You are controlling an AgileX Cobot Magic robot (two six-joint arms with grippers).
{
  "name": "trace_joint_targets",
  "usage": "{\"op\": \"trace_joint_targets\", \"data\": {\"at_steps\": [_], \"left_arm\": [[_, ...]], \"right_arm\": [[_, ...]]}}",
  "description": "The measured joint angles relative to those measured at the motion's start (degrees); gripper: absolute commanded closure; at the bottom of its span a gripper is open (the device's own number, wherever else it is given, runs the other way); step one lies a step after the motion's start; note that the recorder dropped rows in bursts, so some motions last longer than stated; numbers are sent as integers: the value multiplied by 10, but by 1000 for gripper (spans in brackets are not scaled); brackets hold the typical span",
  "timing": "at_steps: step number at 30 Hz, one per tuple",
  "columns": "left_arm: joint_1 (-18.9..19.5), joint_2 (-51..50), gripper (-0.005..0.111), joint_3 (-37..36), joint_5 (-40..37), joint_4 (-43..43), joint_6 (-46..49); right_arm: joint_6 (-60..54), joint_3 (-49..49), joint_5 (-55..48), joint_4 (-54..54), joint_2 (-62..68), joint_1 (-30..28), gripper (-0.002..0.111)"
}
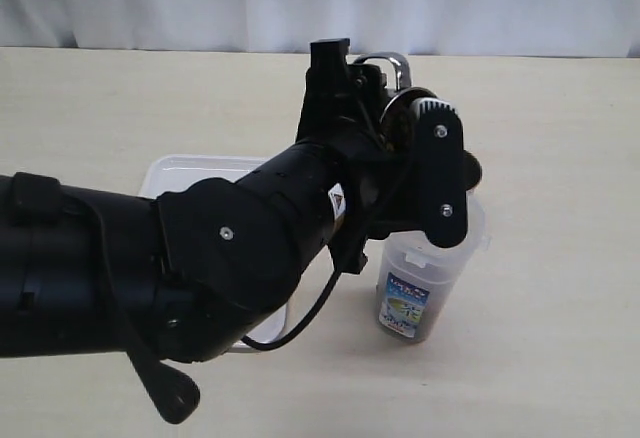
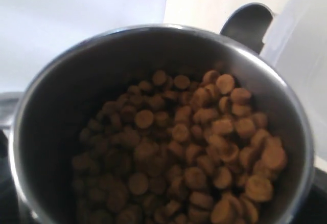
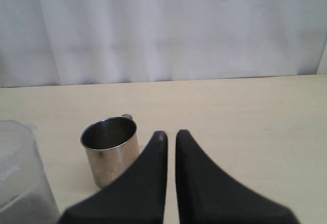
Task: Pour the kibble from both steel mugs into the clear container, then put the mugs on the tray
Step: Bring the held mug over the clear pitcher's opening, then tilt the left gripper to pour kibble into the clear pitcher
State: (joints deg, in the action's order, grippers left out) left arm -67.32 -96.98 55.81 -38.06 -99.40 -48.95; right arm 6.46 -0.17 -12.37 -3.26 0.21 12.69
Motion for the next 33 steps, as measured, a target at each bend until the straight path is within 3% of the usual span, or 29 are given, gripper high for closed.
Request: {"op": "trace_joint_targets", "data": {"at_steps": [5, 33], "left_arm": [[0, -1, 107, 5, 1, 0, 86], [0, -29, 107, 30, 22, 1, 255]], "right_arm": [[0, 0, 0, 0, 0, 0, 104], [0, 0, 0, 0, 0, 0, 104]]}}
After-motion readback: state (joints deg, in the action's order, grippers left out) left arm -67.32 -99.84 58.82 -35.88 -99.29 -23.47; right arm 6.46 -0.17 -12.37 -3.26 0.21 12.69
